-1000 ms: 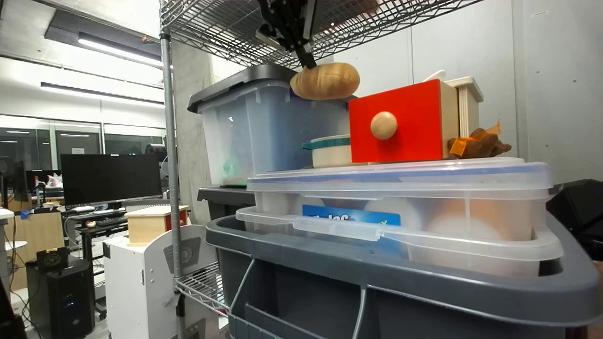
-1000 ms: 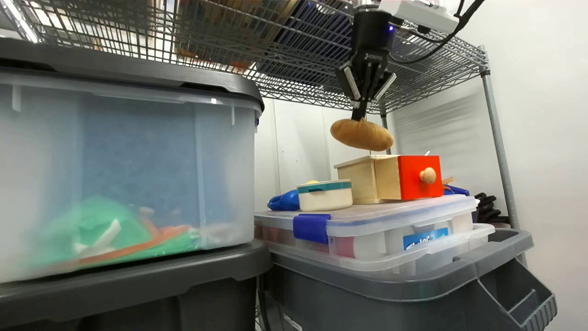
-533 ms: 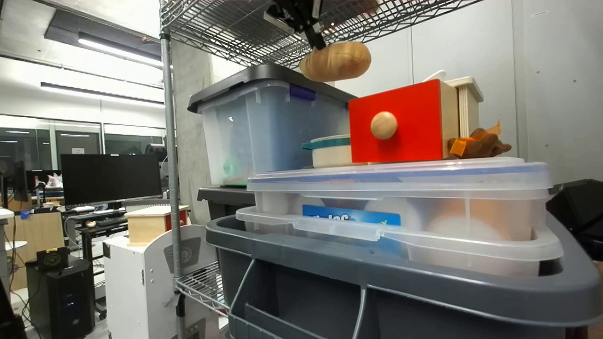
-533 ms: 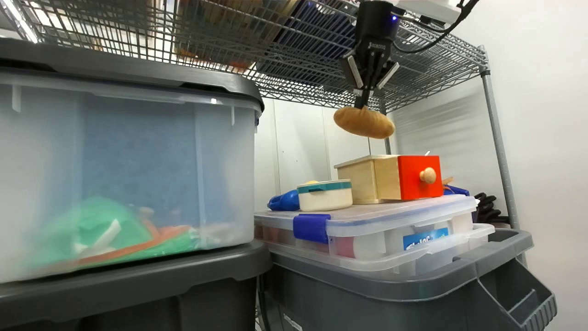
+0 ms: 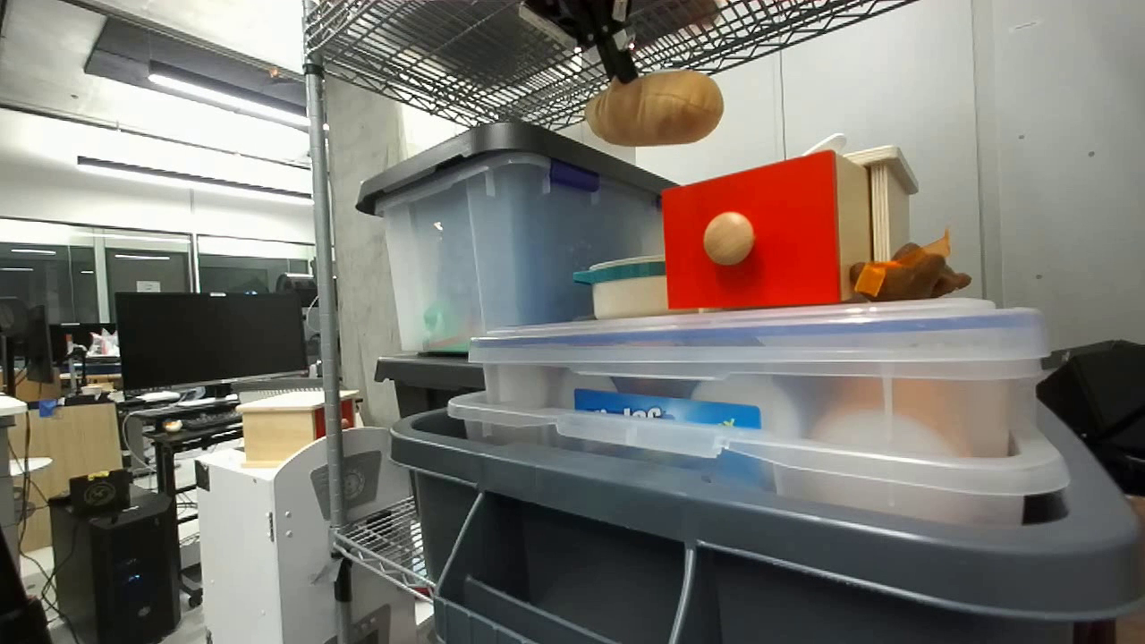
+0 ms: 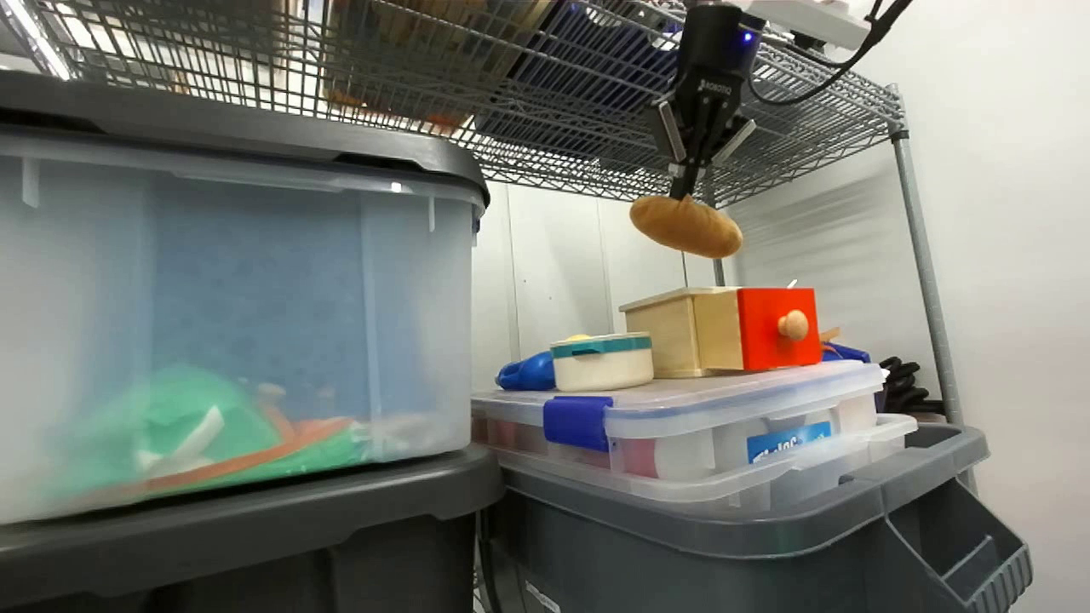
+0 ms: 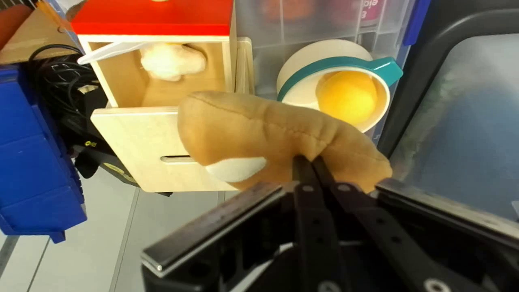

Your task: Put the bread plushy in the drawer

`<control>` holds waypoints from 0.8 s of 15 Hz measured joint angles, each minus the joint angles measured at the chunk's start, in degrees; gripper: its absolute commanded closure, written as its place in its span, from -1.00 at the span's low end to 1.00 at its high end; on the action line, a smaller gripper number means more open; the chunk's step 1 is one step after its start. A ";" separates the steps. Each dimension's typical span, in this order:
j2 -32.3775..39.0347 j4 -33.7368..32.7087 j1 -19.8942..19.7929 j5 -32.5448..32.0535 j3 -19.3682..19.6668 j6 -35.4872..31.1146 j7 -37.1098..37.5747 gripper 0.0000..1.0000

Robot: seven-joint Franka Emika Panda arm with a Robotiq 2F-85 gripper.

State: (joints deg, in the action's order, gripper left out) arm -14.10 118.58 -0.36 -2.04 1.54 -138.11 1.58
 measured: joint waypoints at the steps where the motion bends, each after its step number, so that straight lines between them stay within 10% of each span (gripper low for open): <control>1: 0.00 0.00 0.00 1.21 0.48 -0.02 -0.75 0.99; 12: 0.41 0.96 -1.62 4.95 4.92 -0.12 -4.43 0.99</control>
State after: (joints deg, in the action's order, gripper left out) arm -13.69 119.53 -1.98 2.91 6.46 -138.23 -2.85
